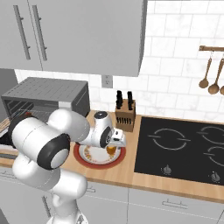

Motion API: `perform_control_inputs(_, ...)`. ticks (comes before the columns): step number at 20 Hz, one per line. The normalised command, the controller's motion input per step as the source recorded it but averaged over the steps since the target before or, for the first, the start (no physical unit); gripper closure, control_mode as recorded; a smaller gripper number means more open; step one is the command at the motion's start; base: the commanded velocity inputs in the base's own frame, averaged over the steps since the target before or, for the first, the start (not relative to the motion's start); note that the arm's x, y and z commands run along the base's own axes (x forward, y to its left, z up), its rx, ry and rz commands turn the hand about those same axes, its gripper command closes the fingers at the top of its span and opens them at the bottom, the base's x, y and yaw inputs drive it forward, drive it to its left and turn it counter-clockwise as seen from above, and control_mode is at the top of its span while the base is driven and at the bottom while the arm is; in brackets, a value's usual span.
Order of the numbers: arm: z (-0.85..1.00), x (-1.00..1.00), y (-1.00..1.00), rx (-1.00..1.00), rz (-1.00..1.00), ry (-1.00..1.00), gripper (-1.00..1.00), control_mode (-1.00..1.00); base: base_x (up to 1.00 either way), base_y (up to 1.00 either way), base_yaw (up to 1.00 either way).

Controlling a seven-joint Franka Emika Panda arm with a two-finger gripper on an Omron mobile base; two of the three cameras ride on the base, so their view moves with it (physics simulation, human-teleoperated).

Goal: Pick up the kebab skewer and baguette bread, and place them inside the toaster oven. Close the toaster oven door and start by setting the timer.

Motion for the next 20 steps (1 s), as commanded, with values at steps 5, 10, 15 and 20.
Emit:
perform_control_inputs(5,-0.08,0.0,0.02,0.0,0.0,0.0,1.0,-1.0,0.0,0.0,0.0)
perform_control_inputs(10,-0.22,0.0,0.0,0.0,0.0,0.0,1.0,-1.0,0.0,0.0,0.0)
perform_control_inputs(15,-0.12,-0.03,0.0,0.03,0.0,0.0,1.0,-1.0,0.0,0.0,0.0)
perform_control_inputs(20,0.68,-0.76,0.15,0.06,0.0,0.0,1.0,-1.0,0.0,0.0,0.0)
